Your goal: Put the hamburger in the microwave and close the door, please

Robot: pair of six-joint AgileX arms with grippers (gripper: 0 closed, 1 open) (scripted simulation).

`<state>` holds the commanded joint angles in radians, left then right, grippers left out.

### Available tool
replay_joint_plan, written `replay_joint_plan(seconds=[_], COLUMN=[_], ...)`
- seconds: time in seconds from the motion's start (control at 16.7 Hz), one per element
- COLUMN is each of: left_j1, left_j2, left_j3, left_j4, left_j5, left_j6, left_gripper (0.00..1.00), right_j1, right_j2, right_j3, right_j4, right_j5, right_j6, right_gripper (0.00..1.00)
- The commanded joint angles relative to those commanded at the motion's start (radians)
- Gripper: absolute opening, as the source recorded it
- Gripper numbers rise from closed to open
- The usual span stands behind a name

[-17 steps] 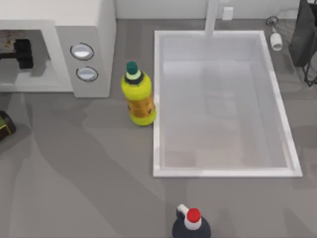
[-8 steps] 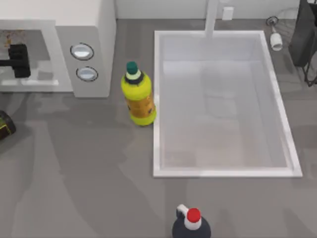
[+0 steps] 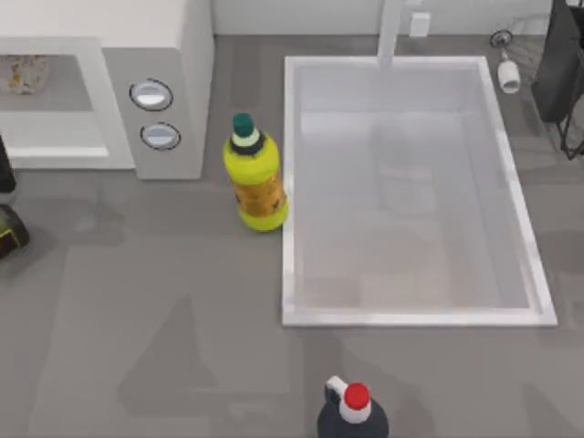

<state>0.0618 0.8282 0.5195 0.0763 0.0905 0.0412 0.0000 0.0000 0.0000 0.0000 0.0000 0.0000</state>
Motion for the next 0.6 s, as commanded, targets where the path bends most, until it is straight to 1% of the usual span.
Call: replay_joint_plan(seconds=[0.18,0.3,0.48,0.6], left_j1=[-0.024,-0.037,-0.053,-0.059], left_j2=[-0.341,-0.521,-0.715,-0.792], left_j3=[-0.200,-0.314,-0.441,-0.494], left_j4=[-0.042,-0.061,-0.075,-0.077], left_j5=[-0.030,-0.049,-0.073,-0.084], left_j6=[-0.013,-0.021,-0.032,-0.038], left_gripper=[1.00,1.00,1.00,1.00], right_j1=[0.000,0.000,0.000,0.000], right_j2=[0.000,0.000,0.000,0.000], right_j3=[0.000,0.000,0.000,0.000], right_j4=[0.000,0.000,0.000,0.000], right_j5=[0.000,0.000,0.000,0.000], right_j6=[0.000,0.000,0.000,0.000], right_gripper=[1.00,1.00,1.00,1.00])
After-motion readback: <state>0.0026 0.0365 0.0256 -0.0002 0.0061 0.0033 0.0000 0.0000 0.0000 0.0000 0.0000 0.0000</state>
